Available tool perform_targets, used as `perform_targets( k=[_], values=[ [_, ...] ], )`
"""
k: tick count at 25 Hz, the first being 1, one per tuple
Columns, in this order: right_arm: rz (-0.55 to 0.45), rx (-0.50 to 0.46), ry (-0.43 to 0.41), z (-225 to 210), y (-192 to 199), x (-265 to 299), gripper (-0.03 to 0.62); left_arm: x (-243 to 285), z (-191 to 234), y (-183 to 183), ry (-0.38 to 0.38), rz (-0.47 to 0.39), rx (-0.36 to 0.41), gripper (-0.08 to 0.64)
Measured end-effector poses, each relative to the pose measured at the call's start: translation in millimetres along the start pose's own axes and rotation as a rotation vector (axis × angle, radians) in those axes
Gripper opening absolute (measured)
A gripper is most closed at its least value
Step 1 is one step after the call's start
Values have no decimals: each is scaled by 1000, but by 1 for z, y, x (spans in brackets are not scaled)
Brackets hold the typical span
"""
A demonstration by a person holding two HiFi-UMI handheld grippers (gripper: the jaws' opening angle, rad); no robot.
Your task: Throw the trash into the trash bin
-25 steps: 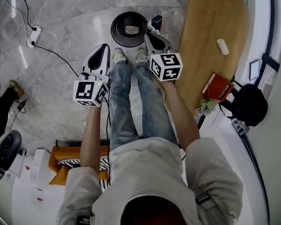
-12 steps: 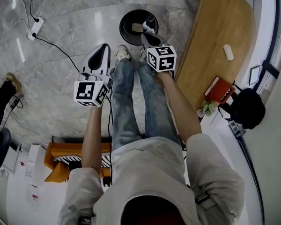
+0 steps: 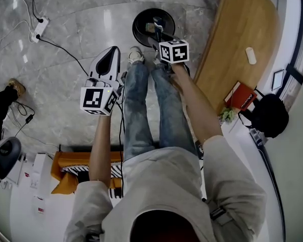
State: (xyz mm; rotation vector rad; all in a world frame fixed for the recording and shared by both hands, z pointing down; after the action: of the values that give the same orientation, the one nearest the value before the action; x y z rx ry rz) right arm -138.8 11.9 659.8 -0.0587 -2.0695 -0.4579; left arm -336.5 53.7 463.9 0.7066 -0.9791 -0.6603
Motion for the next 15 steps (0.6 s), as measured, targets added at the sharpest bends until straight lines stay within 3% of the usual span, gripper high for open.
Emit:
perform_targets(
  k=[10, 13, 15],
  values=[
    [3, -5, -13, 2, 14, -7, 249, 1, -6, -1, 9, 1, 4, 18],
    [-17, -10, -6, 3, 13, -11, 206, 3, -9, -1, 18, 3, 9, 18],
    [-41, -13, 1, 2, 11, -17, 145, 4, -12, -1, 25, 5, 13, 18]
  ],
)
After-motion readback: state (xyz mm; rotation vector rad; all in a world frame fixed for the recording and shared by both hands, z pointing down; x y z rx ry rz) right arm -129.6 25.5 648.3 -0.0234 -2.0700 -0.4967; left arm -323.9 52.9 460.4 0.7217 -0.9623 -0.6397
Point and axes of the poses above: the fingertips, and each gripper's own axes: x forward along the fingers, z to its left, y out of its underside, the point moved 6 cm from there along -x, backward along the fingers, and after that the axes turned 1 degree about y, right-handed, at the moved point
